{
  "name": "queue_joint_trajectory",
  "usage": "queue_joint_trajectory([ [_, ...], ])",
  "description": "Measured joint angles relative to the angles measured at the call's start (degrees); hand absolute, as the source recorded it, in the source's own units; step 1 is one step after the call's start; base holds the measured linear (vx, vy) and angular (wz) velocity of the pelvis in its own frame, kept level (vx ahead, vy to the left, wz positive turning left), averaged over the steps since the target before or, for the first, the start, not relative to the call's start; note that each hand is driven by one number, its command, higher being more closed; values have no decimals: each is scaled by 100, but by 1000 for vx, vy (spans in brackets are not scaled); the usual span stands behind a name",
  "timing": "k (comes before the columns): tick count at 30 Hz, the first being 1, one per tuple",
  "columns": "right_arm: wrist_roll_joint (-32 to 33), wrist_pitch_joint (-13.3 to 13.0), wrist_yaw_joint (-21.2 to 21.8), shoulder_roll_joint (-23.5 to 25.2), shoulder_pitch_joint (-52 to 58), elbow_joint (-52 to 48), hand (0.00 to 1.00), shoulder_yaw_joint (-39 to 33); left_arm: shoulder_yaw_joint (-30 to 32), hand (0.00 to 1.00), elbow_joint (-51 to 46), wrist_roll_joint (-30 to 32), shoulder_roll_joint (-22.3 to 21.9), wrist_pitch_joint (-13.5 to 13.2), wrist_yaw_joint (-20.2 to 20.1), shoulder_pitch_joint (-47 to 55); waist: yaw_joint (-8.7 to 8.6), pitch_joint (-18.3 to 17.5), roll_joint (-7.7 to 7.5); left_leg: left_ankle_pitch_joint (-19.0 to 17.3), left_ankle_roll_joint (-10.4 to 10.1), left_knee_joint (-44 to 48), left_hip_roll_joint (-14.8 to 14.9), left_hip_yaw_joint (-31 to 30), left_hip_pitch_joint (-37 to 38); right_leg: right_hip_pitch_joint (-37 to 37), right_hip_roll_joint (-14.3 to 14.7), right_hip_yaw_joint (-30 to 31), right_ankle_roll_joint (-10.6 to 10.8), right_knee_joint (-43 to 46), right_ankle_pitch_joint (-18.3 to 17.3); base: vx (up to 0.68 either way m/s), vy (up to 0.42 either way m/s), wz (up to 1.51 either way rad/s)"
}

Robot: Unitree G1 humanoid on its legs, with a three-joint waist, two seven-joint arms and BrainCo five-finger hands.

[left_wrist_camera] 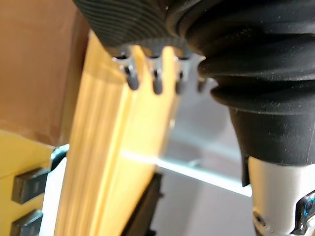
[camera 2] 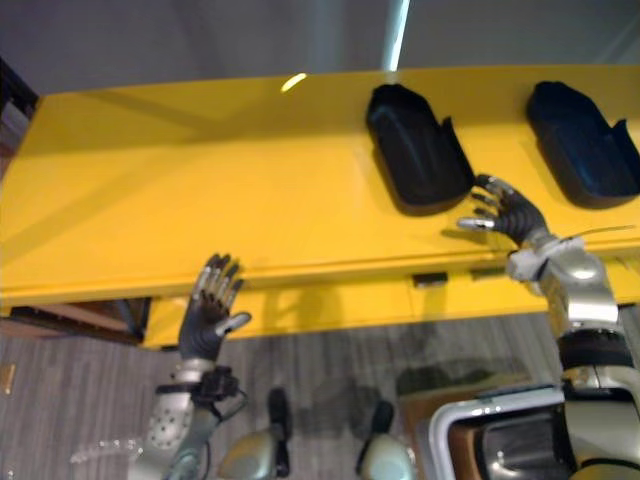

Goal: Walk over and take plastic housings, then place them on the shelf

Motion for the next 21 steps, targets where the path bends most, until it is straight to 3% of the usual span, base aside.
queue_joint_trajectory([
  [8, -7, 1, -6, 330, 133, -174, 0, 25, 13, 0, 3, 12, 21, 11, 7, -2, 10, -84, -143, 2, -4, 22, 29, -2, 5, 23, 41, 0, -10, -39, 8, 0, 0, 0],
  [21, -10, -28, -12, 483, 161, -254, 0, 242, 24, 0, 18, 12, 198, 12, 0, -37, 16, -135, -200, 22, -32, 21, 60, -28, 13, 43, 79, -4, -16, -52, 11, 0, 0, 0],
])
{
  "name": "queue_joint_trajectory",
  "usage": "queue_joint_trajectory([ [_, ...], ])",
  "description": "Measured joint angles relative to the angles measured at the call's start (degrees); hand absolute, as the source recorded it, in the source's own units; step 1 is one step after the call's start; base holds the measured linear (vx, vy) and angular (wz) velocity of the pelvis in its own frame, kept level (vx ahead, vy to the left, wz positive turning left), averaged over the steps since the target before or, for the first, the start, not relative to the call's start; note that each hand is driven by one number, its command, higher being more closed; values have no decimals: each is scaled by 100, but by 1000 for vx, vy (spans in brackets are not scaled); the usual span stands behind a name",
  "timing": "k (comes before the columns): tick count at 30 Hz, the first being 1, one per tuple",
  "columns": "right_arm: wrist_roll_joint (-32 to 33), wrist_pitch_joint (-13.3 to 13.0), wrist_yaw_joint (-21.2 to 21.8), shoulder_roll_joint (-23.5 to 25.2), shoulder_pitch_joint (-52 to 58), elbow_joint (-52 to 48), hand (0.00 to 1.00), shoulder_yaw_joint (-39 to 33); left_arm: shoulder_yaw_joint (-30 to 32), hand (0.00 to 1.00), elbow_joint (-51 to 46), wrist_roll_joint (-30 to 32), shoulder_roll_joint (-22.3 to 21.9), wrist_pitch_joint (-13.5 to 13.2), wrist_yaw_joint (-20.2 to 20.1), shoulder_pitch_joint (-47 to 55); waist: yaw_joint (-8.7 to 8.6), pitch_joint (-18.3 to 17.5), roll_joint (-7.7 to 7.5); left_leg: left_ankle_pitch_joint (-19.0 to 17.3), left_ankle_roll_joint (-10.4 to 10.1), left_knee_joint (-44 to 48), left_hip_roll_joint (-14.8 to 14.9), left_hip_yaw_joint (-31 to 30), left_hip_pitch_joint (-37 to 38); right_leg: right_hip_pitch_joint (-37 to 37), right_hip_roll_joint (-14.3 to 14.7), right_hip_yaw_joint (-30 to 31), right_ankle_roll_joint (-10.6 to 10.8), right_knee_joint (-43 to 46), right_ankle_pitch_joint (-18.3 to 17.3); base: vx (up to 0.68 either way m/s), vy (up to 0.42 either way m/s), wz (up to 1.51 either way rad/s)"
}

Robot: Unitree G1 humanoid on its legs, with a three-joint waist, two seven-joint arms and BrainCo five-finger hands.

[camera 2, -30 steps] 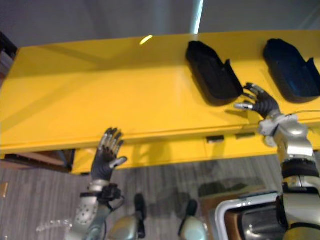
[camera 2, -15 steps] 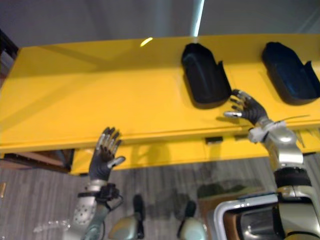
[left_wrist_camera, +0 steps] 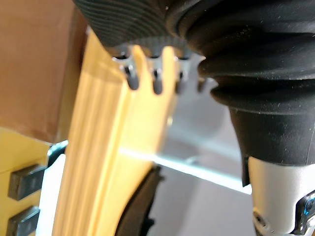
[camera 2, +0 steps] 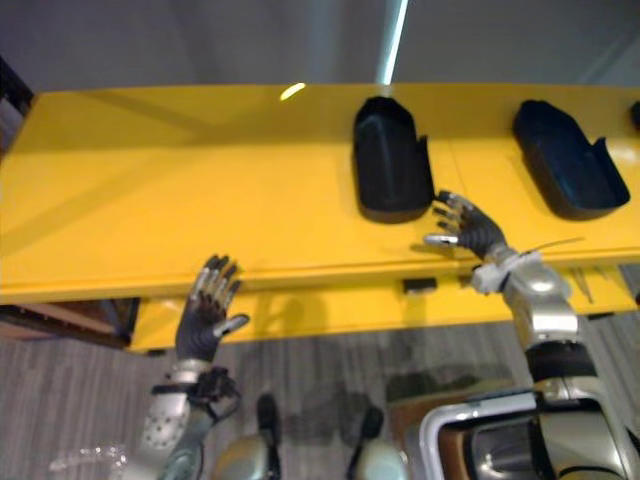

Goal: Walk over and take plastic housings, then place them on the shelf

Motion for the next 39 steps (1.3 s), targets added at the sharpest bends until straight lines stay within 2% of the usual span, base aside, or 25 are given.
queue_joint_trajectory([
  [6, -12, -2, -71, 48, 50, 32, 0, 29, -3, 0, 46, 1, 1, 0, -2, 5, -2, -121, 6, 5, -6, 0, -1, -88, -21, 10, 6, -32, -2, -17, 1, 1, -1, 3],
  [9, -24, -76, -356, 119, 77, 31, 0, 173, -7, 0, 83, 2, 0, -2, -3, 0, -5, -213, 10, 5, -6, 0, -1, -102, 9, 69, 9, -63, -2, -49, 1, 0, -10, 3],
  [11, -158, -240, -724, 175, 76, 26, 0, 167, -7, 0, 83, 6, -1, -10, -2, -5, -3, -213, 10, 4, -6, -4, 0, -100, 42, 110, 11, -74, -2, -61, 1, 0, 0, 0],
  [14, -644, -658, -1700, 279, 213, -446, 0, -233, -10, 0, 88, 25, -56, -22, 14, 66, 0, -220, 22, 2, -7, -31, -43, -93, 65, 167, 6, -95, 1, -129, -2, 0, 0, 0],
  [15, -853, -883, -2173, 384, 349, -934, 0, -538, -17, 0, 90, 27, -115, -32, 24, 82, -1, -234, 42, 0, -6, -31, -50, -86, 66, 169, 2, -94, 3, -142, -2, 0, 0, 0],
  [16, -910, -996, -2372, 449, 428, -1221, 0, -692, -21, 0, 90, 28, -145, -37, 26, 84, -2, -249, 54, 0, -6, -31, -52, -82, 66, 171, 1, -93, 4, -152, -1, 0, 0, 0],
  [18, -1214, -1357, -3071, 813, 809, -2408, 0, -1097, -41, 0, 89, 29, -263, -105, 71, 144, -36, -439, 73, -20, -26, -28, -52, -30, 72, 176, 10, -68, 17, -217, 11, 41, -10, -7],
  [20, -1394, -1504, -3361, 1186, 1160, -3136, 0, -1197, -60, 0, 89, 34, -309, -141, 97, 232, -95, -645, 65, -50, -39, -15, -44, 47, 101, 171, 18, -6, 15, -231, 15, 73, -16, -14],
  [24, -1484, -1591, -3571, 1769, 2052, -3848, 0, -1177, -55, 0, 88, 63, -473, -144, 185, 226, -237, -825, 65, -85, -48, -8, -45, 115, 187, 200, 15, 60, 10, -229, 33, 35, -8, -14],
  [26, -1473, -1589, -3584, 2223, 2719, -4100, 0, -1051, -47, 0, 88, 95, -508, -143, 262, 278, -250, -844, 78, -148, -44, -35, -31, 276, 297, 201, 23, 217, 13, -243, 17, -33, 1, -35],
  [29, -1453, -1595, -3586, 2587, 3592, -4401, 0, -746, -16, 0, 85, 122, -624, -143, 278, 311, -276, -902, 126, -229, -42, -40, -32, 468, 388, 205, 20, 373, 34, -305, 10, -32, 10, -34],
  [31, -1311, -1756, -3575, 2910, 4250, -4557, 0, -470, 19, 0, 18, 269, -704, -144, 280, 431, -398, -994, 148, -248, -29, -41, -22, 506, 394, 190, 13, 417, 37, -311, 10, -1, 1, -11],
  [33, -1220, -1993, -3583, 3233, 4743, -4701, 0, -352, 16, 0, -55, 273, -719, -146, 284, 607, -431, -1038, 158, -272, -61, -40, -8, 596, 466, 191, 27, 528, 43, -322, 14, 16, 3, -23],
  [36, -944, -2314, -3460, 3408, 5176, -4774, 0, -197, 16, 0, -128, 270, -720, -146, 344, 853, -532, -1184, 140, -325, -78, -40, 3, 721, 481, 177, 42, 645, 48, -346, 17, 28, 4, -20],
  [39, -743, -2432, -3356, 3451, 5257, -4775, 0, -121, 15, 0, -136, 270, -719, -145, 401, 867, -557, -1224, 121, -349, -91, -39, 4, 773, 492, 169, 46, 682, 53, -365, 20, 29, 4, -7],
])
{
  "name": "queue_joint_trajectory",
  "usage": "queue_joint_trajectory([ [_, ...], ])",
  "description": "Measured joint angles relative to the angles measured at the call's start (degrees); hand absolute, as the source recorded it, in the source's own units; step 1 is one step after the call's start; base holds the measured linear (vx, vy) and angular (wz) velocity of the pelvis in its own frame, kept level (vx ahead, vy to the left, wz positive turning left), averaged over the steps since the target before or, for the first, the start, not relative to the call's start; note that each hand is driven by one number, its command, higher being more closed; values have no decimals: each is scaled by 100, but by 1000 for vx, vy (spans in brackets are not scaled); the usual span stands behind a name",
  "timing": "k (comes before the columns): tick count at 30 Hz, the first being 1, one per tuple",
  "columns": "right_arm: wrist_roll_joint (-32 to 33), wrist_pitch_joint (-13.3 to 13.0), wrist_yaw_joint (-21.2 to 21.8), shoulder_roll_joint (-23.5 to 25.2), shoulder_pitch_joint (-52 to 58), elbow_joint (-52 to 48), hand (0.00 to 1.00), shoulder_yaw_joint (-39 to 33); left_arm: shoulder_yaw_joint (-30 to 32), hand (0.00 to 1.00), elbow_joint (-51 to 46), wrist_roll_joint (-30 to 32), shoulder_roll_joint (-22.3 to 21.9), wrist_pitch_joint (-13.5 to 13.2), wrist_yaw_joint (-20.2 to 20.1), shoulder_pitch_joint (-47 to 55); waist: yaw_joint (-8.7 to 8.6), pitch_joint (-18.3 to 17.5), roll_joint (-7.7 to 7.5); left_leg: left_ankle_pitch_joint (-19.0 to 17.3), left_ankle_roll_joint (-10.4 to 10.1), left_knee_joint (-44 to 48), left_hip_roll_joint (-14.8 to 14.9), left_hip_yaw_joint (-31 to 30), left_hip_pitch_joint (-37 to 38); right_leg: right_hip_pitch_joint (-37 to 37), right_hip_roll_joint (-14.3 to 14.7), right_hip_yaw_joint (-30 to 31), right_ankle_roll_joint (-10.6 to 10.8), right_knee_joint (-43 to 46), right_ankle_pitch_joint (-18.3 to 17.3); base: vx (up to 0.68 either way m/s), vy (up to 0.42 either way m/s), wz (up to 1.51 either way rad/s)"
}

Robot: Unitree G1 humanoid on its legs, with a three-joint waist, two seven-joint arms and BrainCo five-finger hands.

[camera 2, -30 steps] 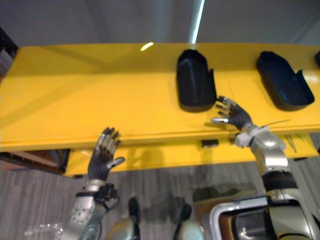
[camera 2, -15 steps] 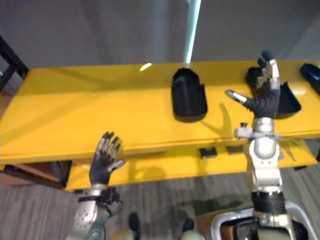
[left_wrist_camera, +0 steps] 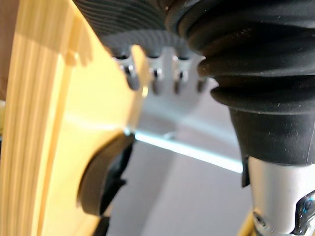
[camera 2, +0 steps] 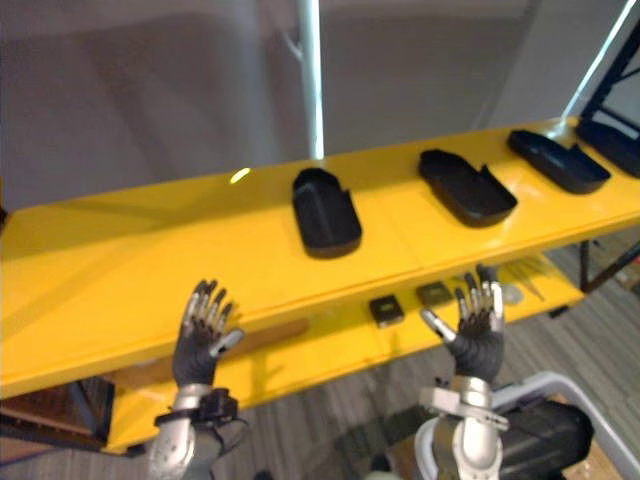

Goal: Walk over and take plastic housings, then place them on the shelf

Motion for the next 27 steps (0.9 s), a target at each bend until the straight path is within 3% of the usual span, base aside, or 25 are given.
queue_joint_trajectory([
  [7, 17, -5, -168, -36, -20, 3, 0, 287, -13, 0, -108, -2, 4, 1, 13, 65, 10, -31, 35, -39, 23, 3, -15, 68, 79, 3, 0, 105, 38, -26, 36, 46, 8, -6],
  [12, 11, 59, -1021, -57, -18, 145, 0, 411, -157, 0, -107, -4, 41, 0, -134, 35, 2, -46, 45, -98, 10, 8, -25, 247, 92, -87, 9, 246, 30, -28, 41, 23, 13, -13],
  [16, 11, 171, -1475, -62, 342, 155, 0, 29, -751, 0, -32, -6, 212, 5, -220, -173, -219, -47, 47, -226, -35, 32, -16, 722, 351, -143, 88, 703, 36, -7, 62, 35, 21, -60],
  [20, 124, 84, -1298, -76, 845, 169, 0, -426, -1000, 0, 177, -7, 281, 11, -290, -511, -496, -64, 74, -435, -118, 103, 53, 1349, 662, -197, 239, 1291, 7, -37, 123, 11, 4, -85],
  [24, 311, -107, -708, -110, 1032, 253, 0, -507, -1234, 0, 289, 7, 273, 102, -71, -1002, -723, -71, 97, -825, -164, 570, 226, 1864, 674, -310, 360, 1772, 4, -94, 175, -21, -35, -70],
  [26, 318, -111, -571, -152, 955, 355, 0, -414, -1260, 0, 366, 26, 240, 174, -25, -1216, -730, -81, 113, -927, -148, 815, 256, 1828, 604, -364, 380, 1831, -2, -108, 225, -32, -46, -23],
  [27, 296, -111, -495, -198, 838, 397, 0, -286, -1239, 0, 366, 44, 219, 217, 44, -1265, -653, -72, 117, -1105, 70, 1209, 304, 1439, 437, -426, 402, 1977, -22, -113, 284, -37, -38, -48],
])
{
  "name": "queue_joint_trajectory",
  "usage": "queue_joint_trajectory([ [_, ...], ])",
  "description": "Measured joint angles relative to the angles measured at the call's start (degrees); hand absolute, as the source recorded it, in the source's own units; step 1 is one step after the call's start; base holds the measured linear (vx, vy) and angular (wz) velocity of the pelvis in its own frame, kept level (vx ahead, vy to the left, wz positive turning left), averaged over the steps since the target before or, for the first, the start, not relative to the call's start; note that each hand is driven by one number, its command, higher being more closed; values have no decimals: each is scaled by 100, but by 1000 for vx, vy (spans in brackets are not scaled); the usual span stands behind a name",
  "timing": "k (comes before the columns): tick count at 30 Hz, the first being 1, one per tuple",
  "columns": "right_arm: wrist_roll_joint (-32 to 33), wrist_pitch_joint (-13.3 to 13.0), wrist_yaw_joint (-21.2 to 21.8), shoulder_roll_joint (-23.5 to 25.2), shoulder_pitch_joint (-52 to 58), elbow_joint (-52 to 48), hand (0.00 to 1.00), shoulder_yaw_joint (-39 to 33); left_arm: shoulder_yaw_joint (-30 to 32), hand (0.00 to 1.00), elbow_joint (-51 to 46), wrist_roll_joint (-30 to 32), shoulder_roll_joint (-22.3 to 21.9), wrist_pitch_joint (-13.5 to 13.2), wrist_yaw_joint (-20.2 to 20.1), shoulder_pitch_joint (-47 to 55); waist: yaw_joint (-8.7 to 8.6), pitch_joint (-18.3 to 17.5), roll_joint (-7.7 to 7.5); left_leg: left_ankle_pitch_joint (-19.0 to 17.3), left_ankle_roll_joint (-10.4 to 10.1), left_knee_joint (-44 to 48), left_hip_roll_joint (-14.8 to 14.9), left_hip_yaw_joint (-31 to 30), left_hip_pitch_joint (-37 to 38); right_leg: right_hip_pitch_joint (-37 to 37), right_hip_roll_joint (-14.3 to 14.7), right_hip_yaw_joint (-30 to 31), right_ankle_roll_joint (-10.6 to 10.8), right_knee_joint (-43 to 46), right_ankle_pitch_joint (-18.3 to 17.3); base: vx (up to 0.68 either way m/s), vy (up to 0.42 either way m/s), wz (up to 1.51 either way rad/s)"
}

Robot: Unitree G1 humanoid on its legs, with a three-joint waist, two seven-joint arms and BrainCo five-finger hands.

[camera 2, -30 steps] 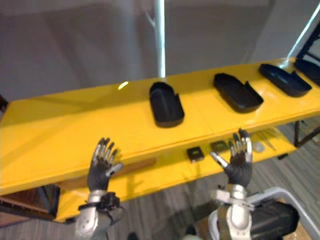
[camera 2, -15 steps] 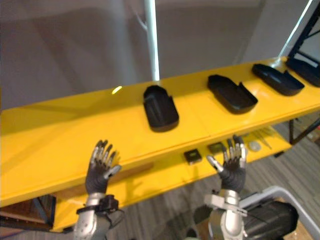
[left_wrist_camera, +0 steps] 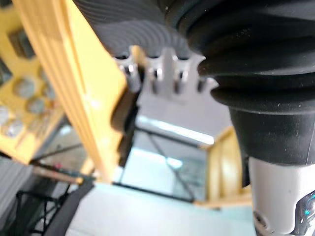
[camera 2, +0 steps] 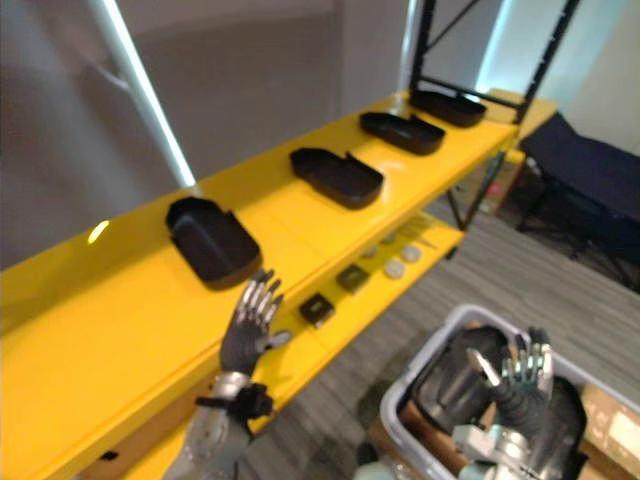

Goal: Walk over and take plastic housings, then place them on the shelf

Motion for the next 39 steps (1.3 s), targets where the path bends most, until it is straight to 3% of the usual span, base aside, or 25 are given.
queue_joint_trajectory([
  [1, 0, 0, 23, -27, -66, 13, 0, 69, 16, 0, -3, 1, -1, 14, 47, 4, 51, 2, 4, -84, 94, 179, 18, -308, -99, -31, 13, 108, -11, 3, 30, -24, -37, -72],
  [2, 0, -6, 105, -123, -284, 24, 0, 165, 59, 0, -9, -2, -7, 28, 107, 23, 147, 56, 102, -323, 174, 494, 59, -895, -240, -67, 77, 272, 0, -1, 41, -46, 0, -75],
  [5, 6, -5, 141, -329, -754, 277, 0, 169, 156, 0, -27, -1, -11, 57, 76, 148, 334, 101, 331, -849, 189, 978, 114, -1625, -378, -152, 240, 576, 18, 10, 57, -63, 69, -56],
  [8, 151, -3, 236, -404, -978, 418, 0, 317, 380, 0, -132, 7, -50, -1, 74, 413, 473, 152, 338, -1165, 374, 1333, -20, -2232, -504, -213, 245, 769, 41, -30, 62, -108, 142, -41],
  [9, 181, -3, 243, -446, -996, 415, 0, 366, 397, 0, -167, 15, -62, -17, 83, 447, 509, 147, 365, -1311, 383, 1337, -35, -2339, -550, -264, 265, 782, 52, -31, 54, -168, 172, -54],
  [10, 227, 6, 272, -506, -1112, 474, 0, 480, 406, 0, -248, 60, -66, -92, 99, 466, 632, 180, 366, -1497, 223, 1395, -96, -2405, -654, -385, 249, 784, 65, -26, 78, -114, 118, -48],
  [11, 227, 7, 269, -506, -1160, 492, 0, 524, 407, 0, -250, 128, -67, -127, 121, 450, 654, 216, 343, -1509, 242, 1436, -128, -2377, -679, -390, 205, 784, 61, -16, 81, -85, 145, -42],
  [15, 217, 9, 19, -523, -1635, 748, 0, 615, 468, 0, -251, 220, -72, -442, 181, 131, 668, 583, 228, -1597, 208, 2024, -327, -2484, -1079, -865, 79, 801, 191, 539, 237, -78, 132, -10],
  [16, 218, 17, -111, -507, -1778, 823, 0, 613, 524, 0, -255, 220, -81, -535, 195, 22, 694, 848, 206, -1654, 253, 2235, -373, -2517, -1080, -868, 67, 800, 287, 619, 328, -87, 113, -30],
  [18, 219, 7, -172, -425, -1604, 847, 0, 580, 570, 0, -288, 220, -108, -651, 129, 9, 652, 1067, 312, -1948, 298, 2539, -372, -2624, -1058, -845, 138, 849, 340, 710, 396, -130, 141, -47],
  [21, 356, 5, 263, -27, -768, 738, 0, 455, 536, 0, -360, 240, -78, -662, 42, -1, 571, 1247, 193, -2063, 431, 2773, -398, -2407, -884, -716, 72, 634, 327, 812, 616, -167, 117, -46],
  [22, 416, 13, 415, 8, -620, 685, 0, 460, 536, 0, -365, 246, -82, -661, 49, 6, 530, 1264, 163, -2041, 472, 2745, -407, -2363, -849, -726, 74, 532, 227, 804, 824, -234, 83, -39],
  [23, 469, 13, 667, 17, -443, 566, 0, 509, 544, 0, -383, 248, -97, -655, 67, 17, 513, 1262, 159, -1897, 639, 2578, -366, -2207, -859, -781, 104, 332, 150, 606, 1374, -251, 78, -49],
  [24, 467, 12, 870, 7, -427, 498, 0, 572, 546, 0, -381, 247, -75, -584, 78, 1, 483, 1245, 102, -1694, 707, 2361, -380, -2045, -861, -970, 79, 14, -91, 1086, 1002, -255, 69, -50],
  [25, 469, 12, 926, 6, -446, 450, 0, 611, 548, 0, -382, 246, -67, -545, 78, -9, 495, 1217, 70, -1572, 737, 2218, -384, -1972, -863, -1048, 73, -128, -202, 1420, 699, -229, 61, -45],
  [27, 453, 10, 982, 7, -772, 375, 0, 906, 560, 0, -390, 207, -18, -323, 75, 14, 589, 1154, 85, -978, 753, 1489, -376, -1827, -856, -1153, -74, -650, -261, 2561, -304, -192, 50, -34],
  [28, 451, 13, 936, 8, -893, 383, 0, 997, 561, 0, -390, 201, -7, -257, 74, 4, 618, 1147, 76, -835, 751, 1328, -374, -1805, -880, -1129, -149, -717, -327, 2752, -450, -195, 2, -31],
  [30, 426, 40, 607, 12, -1405, 569, 0, 1377, 626, 0, -387, 163, 67, -56, 64, 74, 738, 1116, 40, -456, 678, 903, -285, -1680, -971, -850, -587, -1048, -497, 3206, -820, -175, -61, -33],
  [32, 254, 96, 305, 35, -1720, 809, 0, 1580, 731, 0, -386, 150, 64, 57, 11, 227, 872, 1104, 44, -304, 557, 732, -151, -1562, -987, -592, -905, -1242, -583, 3211, -871, -101, -162, -45],
  [35, 89, 165, -14, 46, -1710, 1039, 0, 1745, 812, 0, -306, 116, 68, 94, -138, 557, 968, 886, 69, -127, 268, 718, 124, -1404, -1179, -351, -1253, -1466, -585, 2757, -803, -71, -304, -43],
  [36, 80, 187, -41, 49, -1674, 1073, 0, 1763, 823, 0, -293, 116, 68, 105, -174, 619, 974, 820, 12, -95, 209, 733, 168, -1364, -1208, -319, -1261, -1543, -595, 2559, -640, -27, -357, -31],
  [37, 47, 234, -49, 89, -1570, 1116, 0, 1768, 851, 0, -243, 117, 73, 108, -196, 706, 965, 691, -86, -7, 45, 766, 209, -1333, -1292, -263, -1210, -1561, -440, 2152, -134, -4, -363, -39],
  [38, 52, 237, -42, 52, -1453, 1125, 0, 1739, 839, 0, -135, 114, -22, 144, -200, 719, 967, 611, 60, 96, -112, 706, 415, -1383, -1371, -154, -987, -1710, -263, 1795, -251, 1, -360, -42],
  [39, 62, 237, -17, -14, -1410, 1131, 0, 1715, 817, 0, -131, 112, -66, 147, -200, 737, 961, 585, 106, 138, -173, 684, 500, -1354, -1379, -88, -898, -1805, -191, 1598, -301, -2, -351, -49],
])
